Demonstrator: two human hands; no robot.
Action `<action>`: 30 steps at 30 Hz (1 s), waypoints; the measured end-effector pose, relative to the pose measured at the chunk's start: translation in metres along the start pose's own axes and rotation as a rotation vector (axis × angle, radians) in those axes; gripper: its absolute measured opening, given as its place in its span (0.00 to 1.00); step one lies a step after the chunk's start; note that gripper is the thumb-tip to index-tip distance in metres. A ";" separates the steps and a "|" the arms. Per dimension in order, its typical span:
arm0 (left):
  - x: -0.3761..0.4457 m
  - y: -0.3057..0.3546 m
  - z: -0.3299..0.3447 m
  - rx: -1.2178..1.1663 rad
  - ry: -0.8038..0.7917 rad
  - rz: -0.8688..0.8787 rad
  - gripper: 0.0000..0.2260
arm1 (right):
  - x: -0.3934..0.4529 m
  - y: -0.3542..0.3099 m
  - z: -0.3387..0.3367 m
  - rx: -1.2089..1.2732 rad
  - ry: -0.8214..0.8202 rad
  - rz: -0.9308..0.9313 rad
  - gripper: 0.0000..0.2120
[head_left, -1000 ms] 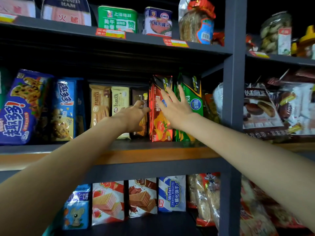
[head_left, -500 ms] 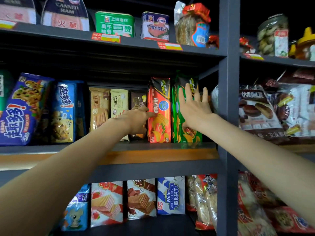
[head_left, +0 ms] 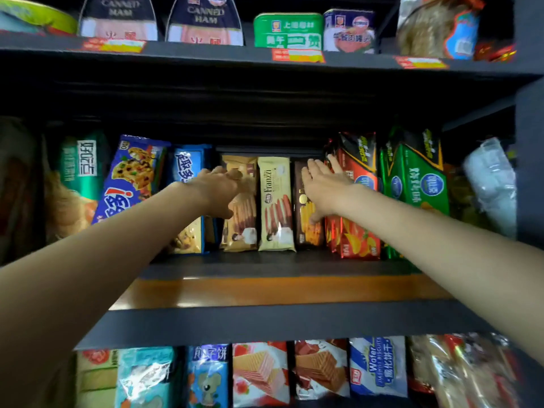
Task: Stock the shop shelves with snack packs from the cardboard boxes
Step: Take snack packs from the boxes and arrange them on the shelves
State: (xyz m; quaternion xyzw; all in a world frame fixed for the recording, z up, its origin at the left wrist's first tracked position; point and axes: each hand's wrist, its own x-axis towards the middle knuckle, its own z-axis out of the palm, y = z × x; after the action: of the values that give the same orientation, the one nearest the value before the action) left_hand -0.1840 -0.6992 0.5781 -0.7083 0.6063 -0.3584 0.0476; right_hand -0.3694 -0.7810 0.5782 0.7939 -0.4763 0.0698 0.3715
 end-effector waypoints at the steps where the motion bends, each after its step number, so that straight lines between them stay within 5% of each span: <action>1: 0.004 -0.007 0.002 0.004 0.009 -0.002 0.24 | 0.008 0.000 0.003 0.016 -0.024 0.017 0.54; 13: 0.026 0.007 0.005 -0.027 -0.003 0.179 0.32 | 0.039 -0.013 0.030 -0.129 -0.038 0.106 0.57; 21: 0.029 0.012 0.018 -0.043 -0.021 0.197 0.31 | 0.026 -0.007 0.008 -0.121 0.214 0.053 0.38; 26: 0.026 0.006 0.021 -0.061 0.008 0.145 0.29 | 0.024 -0.022 0.000 0.057 0.140 -0.152 0.48; 30: 0.021 0.000 0.022 -0.077 0.027 0.113 0.27 | 0.032 -0.038 0.011 0.001 0.037 -0.125 0.58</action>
State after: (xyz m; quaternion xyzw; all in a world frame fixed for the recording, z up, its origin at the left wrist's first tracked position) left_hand -0.1714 -0.7263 0.5712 -0.6692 0.6594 -0.3411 0.0324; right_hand -0.3246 -0.8005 0.5650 0.8208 -0.4189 0.0614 0.3835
